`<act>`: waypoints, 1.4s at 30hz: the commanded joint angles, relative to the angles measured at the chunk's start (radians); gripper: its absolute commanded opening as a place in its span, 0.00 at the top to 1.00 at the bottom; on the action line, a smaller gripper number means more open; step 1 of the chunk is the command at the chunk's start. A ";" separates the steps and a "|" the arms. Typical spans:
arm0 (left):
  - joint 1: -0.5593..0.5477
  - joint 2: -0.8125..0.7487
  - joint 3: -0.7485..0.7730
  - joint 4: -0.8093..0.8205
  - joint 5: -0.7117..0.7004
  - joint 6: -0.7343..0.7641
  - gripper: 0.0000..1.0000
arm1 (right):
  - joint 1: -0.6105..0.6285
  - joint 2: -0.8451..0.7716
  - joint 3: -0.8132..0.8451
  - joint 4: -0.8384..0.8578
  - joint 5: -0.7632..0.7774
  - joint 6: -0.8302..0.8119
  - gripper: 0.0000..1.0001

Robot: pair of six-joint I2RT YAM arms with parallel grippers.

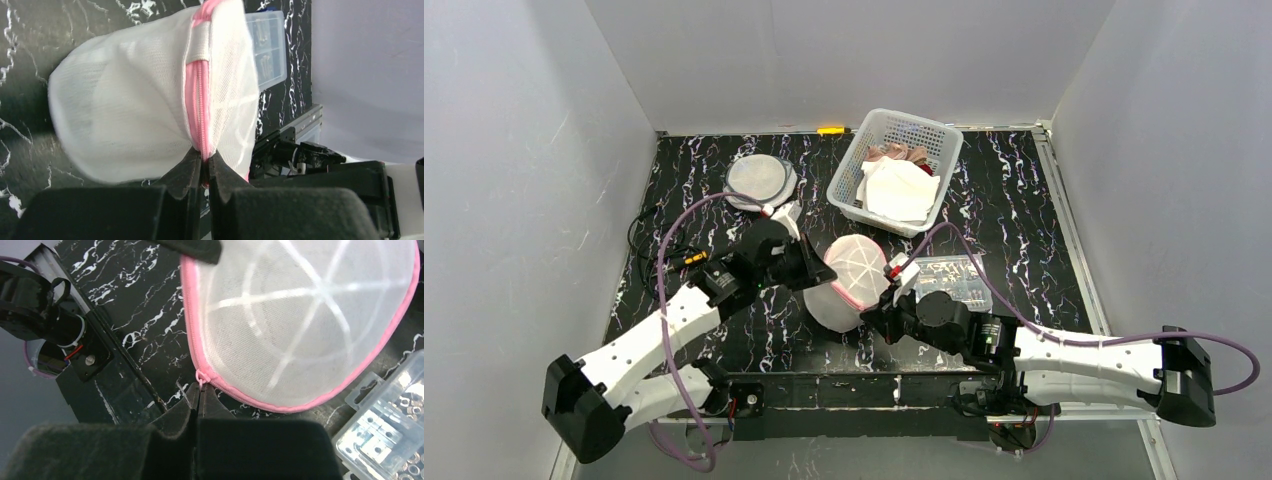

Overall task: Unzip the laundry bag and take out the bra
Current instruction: Unzip the laundry bag at the center of the board.

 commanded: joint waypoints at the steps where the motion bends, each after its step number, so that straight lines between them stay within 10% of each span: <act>1: 0.100 0.074 0.094 0.009 0.251 0.191 0.96 | 0.013 0.008 0.058 0.072 -0.064 -0.034 0.99; 10: 0.142 0.227 0.102 0.088 0.465 0.175 0.69 | 0.034 0.130 0.070 0.194 -0.036 0.040 0.99; 21: 0.138 -0.236 -0.132 -0.143 0.189 0.001 0.29 | 0.036 0.190 0.073 0.224 -0.024 0.063 0.99; 42: 0.040 -0.173 -0.226 0.022 0.072 -0.211 0.37 | 0.053 0.290 0.086 0.304 -0.083 0.113 0.99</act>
